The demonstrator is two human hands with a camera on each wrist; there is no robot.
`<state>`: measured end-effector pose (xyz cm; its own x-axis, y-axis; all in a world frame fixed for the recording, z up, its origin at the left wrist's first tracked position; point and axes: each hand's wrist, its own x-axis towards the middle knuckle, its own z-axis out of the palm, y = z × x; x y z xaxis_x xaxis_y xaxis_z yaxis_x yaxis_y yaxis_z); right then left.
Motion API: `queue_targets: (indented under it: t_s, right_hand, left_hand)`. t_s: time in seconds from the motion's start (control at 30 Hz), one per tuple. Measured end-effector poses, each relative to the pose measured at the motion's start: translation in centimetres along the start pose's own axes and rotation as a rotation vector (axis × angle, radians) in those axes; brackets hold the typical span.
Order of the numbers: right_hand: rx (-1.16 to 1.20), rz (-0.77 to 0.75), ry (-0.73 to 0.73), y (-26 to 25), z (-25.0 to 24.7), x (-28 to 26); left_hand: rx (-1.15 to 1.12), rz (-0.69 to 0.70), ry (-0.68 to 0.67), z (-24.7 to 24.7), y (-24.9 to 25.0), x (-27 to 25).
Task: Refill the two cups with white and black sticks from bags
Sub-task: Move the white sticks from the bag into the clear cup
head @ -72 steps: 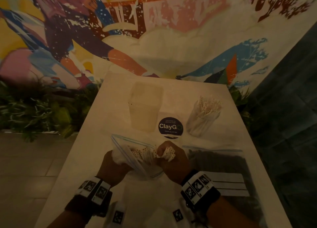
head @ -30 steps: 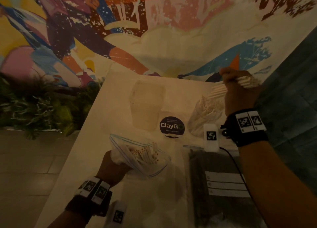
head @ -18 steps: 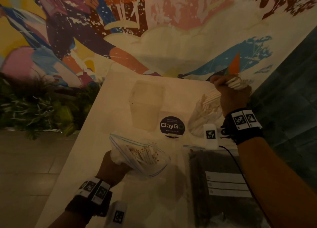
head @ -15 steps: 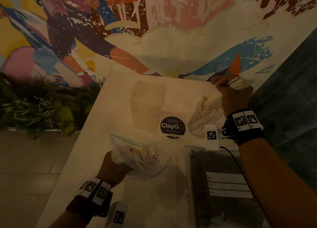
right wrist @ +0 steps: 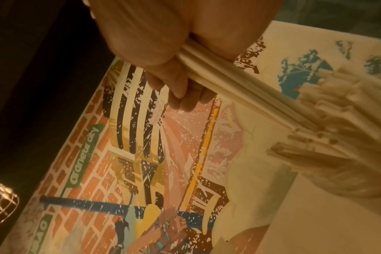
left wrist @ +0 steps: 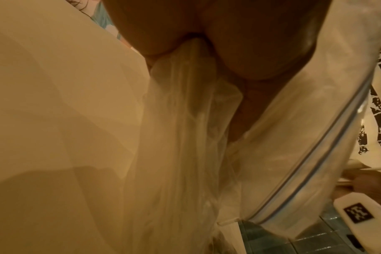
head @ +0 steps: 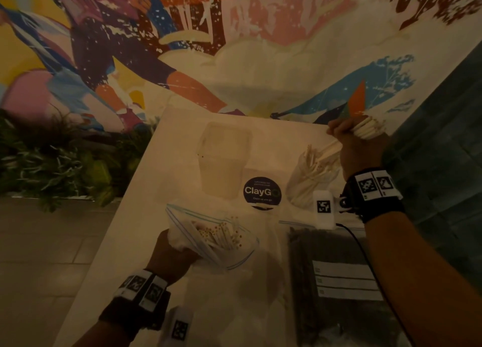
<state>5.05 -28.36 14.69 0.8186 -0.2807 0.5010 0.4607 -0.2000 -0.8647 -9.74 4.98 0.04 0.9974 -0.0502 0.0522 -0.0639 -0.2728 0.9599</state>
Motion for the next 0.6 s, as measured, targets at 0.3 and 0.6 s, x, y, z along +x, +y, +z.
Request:
queue_targets:
  t_s: [0.3, 0.6]
  right_hand:
    - [0.008, 0.094, -0.025, 1.3, 0.1, 1.2]
    - [-0.181, 0.177, 0.119, 4.0, 0.6, 1.6]
  left_hand:
    - [0.017, 0.028, -0.008, -0.1, -0.3, 0.0]
    - [0.029, 0.03, -0.007, -0.2, -1.1, 0.1]
